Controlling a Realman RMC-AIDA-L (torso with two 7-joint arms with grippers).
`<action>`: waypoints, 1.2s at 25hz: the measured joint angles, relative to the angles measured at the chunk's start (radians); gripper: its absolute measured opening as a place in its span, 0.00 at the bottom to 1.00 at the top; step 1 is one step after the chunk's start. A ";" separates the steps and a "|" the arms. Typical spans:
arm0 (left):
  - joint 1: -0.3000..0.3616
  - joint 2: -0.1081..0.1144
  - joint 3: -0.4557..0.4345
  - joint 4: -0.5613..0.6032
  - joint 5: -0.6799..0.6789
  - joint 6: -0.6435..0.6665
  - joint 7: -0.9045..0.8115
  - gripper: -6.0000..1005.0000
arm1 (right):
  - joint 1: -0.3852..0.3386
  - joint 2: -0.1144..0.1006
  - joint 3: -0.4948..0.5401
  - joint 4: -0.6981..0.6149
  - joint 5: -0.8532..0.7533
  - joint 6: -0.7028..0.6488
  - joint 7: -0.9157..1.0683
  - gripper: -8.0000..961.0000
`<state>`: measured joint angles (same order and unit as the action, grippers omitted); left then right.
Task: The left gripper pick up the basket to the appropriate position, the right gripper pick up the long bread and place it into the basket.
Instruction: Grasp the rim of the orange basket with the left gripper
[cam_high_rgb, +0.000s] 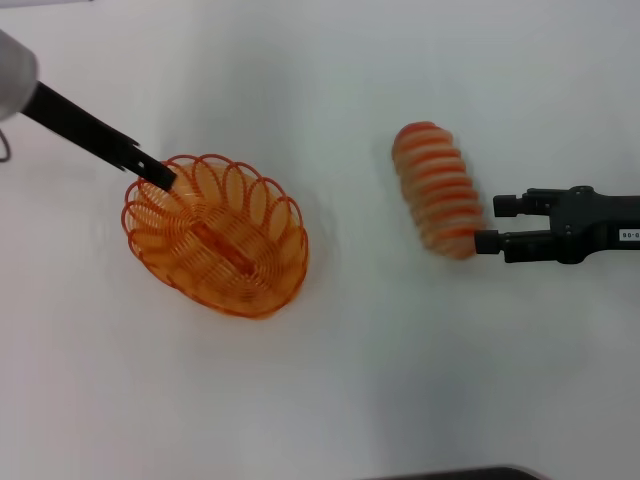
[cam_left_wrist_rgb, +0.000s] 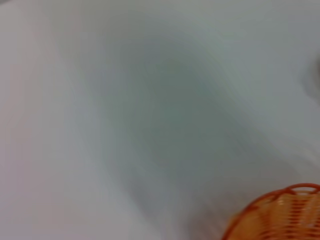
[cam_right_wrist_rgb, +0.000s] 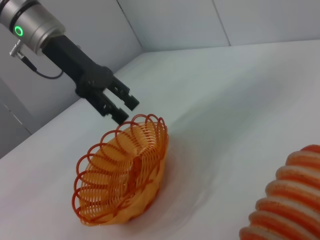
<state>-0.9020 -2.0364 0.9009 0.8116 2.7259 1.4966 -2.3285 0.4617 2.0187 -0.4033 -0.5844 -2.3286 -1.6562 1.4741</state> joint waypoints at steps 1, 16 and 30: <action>-0.004 -0.008 0.013 -0.005 0.003 -0.002 -0.004 0.72 | 0.000 0.000 0.000 0.000 0.000 0.000 0.000 0.90; -0.014 -0.027 0.047 -0.072 0.050 -0.081 -0.027 0.56 | -0.004 0.004 -0.001 0.000 0.000 0.000 -0.003 0.90; -0.022 -0.025 0.044 -0.067 0.043 -0.068 -0.106 0.14 | -0.006 0.000 0.001 -0.004 0.003 -0.007 -0.022 0.90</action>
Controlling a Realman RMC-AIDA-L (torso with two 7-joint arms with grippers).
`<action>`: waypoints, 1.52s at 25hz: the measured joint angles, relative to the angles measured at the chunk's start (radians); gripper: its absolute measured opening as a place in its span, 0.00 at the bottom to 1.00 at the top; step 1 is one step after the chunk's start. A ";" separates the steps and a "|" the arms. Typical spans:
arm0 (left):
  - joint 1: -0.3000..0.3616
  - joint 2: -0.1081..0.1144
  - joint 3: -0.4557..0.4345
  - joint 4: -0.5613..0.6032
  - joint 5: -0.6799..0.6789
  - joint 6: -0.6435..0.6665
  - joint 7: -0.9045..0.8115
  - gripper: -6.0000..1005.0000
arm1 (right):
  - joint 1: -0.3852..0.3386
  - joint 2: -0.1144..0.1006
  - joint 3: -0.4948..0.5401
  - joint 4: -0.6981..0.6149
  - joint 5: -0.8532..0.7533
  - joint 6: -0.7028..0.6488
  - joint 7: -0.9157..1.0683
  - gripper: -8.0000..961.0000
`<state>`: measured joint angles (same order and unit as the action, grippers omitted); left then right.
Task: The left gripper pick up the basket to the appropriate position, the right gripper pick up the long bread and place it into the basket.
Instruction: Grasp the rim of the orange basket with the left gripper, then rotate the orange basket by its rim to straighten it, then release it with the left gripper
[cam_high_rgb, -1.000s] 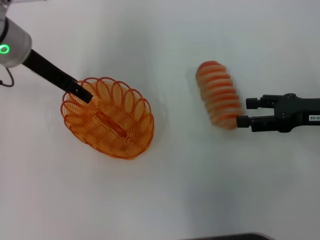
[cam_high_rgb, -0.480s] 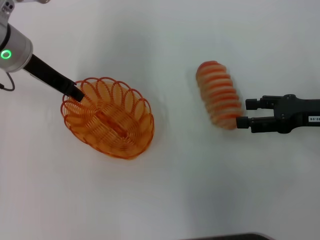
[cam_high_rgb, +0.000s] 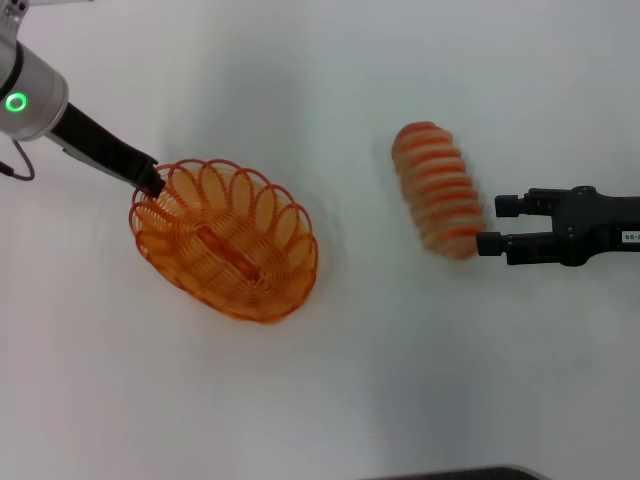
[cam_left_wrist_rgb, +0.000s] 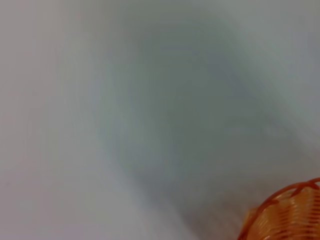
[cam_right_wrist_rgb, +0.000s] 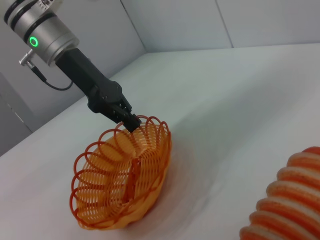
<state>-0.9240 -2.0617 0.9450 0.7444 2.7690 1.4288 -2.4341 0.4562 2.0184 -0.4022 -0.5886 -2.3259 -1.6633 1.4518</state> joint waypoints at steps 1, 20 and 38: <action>-0.002 0.000 -0.001 0.000 -0.001 0.002 -0.021 0.12 | 0.000 -0.001 0.000 0.000 0.000 0.000 -0.003 0.90; 0.040 -0.062 -0.283 0.065 -0.004 -0.059 -0.432 0.05 | -0.076 -0.026 0.016 -0.007 0.127 -0.046 -0.158 0.89; 0.273 -0.097 -0.246 0.199 -0.301 -0.059 -0.272 0.22 | -0.044 -0.043 0.039 -0.004 0.131 -0.051 -0.093 0.89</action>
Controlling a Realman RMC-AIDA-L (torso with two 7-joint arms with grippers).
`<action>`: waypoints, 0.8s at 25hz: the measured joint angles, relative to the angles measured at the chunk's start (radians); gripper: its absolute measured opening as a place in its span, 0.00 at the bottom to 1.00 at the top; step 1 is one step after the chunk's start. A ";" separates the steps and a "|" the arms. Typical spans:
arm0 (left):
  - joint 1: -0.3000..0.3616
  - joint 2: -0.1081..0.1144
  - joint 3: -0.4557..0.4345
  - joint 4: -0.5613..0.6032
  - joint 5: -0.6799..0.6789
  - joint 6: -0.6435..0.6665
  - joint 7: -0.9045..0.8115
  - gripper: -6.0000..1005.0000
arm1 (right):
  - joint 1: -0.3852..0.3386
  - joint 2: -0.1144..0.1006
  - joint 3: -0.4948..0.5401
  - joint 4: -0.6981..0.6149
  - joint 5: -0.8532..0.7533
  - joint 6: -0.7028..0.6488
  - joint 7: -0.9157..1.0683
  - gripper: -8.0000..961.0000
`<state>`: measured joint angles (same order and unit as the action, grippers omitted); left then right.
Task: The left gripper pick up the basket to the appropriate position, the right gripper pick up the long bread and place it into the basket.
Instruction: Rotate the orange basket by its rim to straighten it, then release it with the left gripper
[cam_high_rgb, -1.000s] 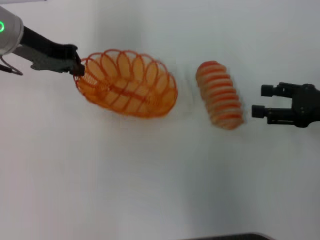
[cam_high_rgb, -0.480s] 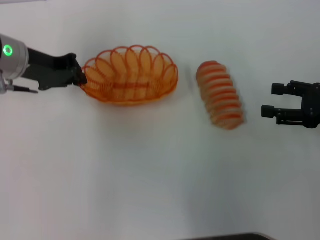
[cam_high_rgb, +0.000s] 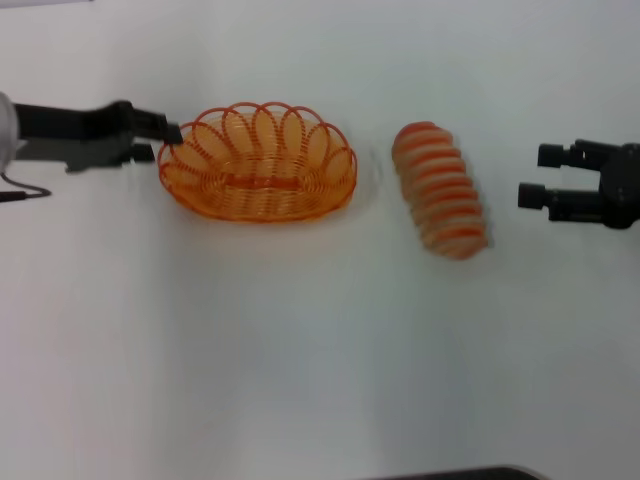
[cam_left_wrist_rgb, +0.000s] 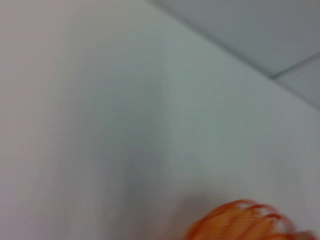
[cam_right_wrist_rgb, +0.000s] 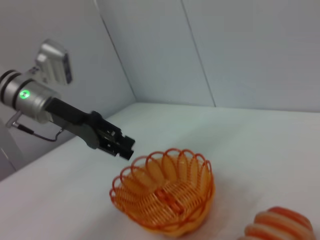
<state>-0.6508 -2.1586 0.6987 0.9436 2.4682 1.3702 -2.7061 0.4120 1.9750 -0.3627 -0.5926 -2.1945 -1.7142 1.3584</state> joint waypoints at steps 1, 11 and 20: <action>0.020 0.002 -0.008 0.023 -0.066 0.025 0.087 0.26 | 0.009 -0.003 0.002 0.002 0.001 -0.002 0.018 0.89; 0.158 0.019 -0.015 0.042 -0.417 0.215 0.777 0.63 | 0.105 -0.022 0.004 -0.022 0.041 -0.025 0.304 0.89; 0.243 0.014 -0.063 -0.074 -0.493 0.286 1.290 0.63 | 0.196 -0.034 -0.124 -0.163 -0.030 -0.012 0.661 0.89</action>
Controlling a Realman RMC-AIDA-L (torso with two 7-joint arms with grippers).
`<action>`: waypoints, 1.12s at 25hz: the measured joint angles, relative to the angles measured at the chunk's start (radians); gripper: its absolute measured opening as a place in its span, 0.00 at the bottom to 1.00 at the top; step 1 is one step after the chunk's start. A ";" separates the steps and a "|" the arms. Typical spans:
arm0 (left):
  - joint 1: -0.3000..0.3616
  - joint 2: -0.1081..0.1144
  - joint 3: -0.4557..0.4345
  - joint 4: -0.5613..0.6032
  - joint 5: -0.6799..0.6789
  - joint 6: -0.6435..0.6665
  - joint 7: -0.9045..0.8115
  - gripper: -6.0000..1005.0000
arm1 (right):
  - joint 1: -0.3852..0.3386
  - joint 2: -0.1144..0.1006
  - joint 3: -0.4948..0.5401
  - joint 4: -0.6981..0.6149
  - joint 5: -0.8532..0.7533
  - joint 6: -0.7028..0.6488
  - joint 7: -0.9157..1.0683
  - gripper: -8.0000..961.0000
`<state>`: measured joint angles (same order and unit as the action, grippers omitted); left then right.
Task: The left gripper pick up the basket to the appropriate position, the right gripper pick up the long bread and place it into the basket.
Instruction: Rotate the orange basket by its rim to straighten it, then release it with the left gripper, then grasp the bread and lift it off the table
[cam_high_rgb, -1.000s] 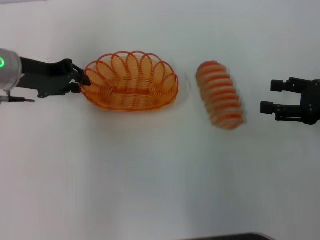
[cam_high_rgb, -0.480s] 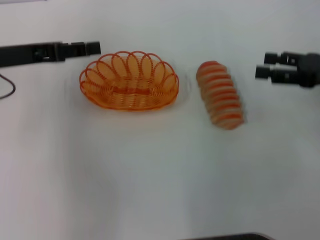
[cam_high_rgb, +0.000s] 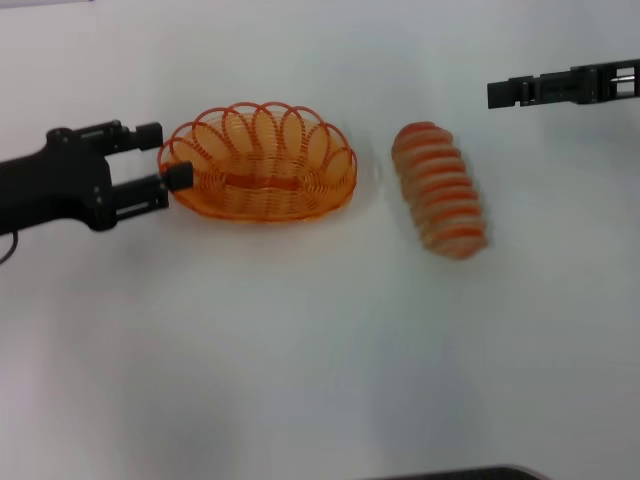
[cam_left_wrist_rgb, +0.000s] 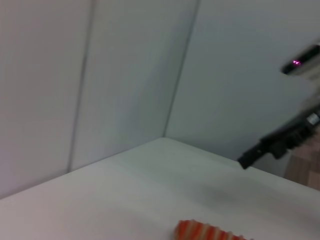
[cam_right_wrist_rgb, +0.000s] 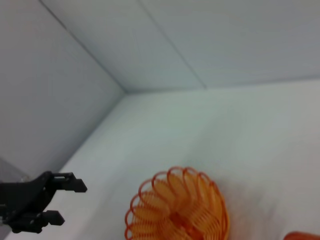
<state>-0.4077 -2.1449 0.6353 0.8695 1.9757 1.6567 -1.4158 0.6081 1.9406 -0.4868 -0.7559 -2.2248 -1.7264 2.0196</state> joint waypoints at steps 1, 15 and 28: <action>0.000 0.003 -0.005 -0.016 0.001 0.010 0.031 0.63 | 0.018 -0.010 -0.017 -0.006 -0.019 -0.007 0.039 0.89; -0.014 0.009 -0.015 -0.171 0.012 -0.026 0.181 0.64 | 0.261 -0.035 -0.176 -0.005 -0.394 0.051 0.498 0.89; -0.025 0.009 -0.008 -0.202 0.016 -0.040 0.180 0.63 | 0.390 0.029 -0.398 0.119 -0.530 0.220 0.692 0.89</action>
<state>-0.4325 -2.1357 0.6273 0.6676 1.9916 1.6164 -1.2359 0.9978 1.9695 -0.8849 -0.6370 -2.7552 -1.5069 2.7113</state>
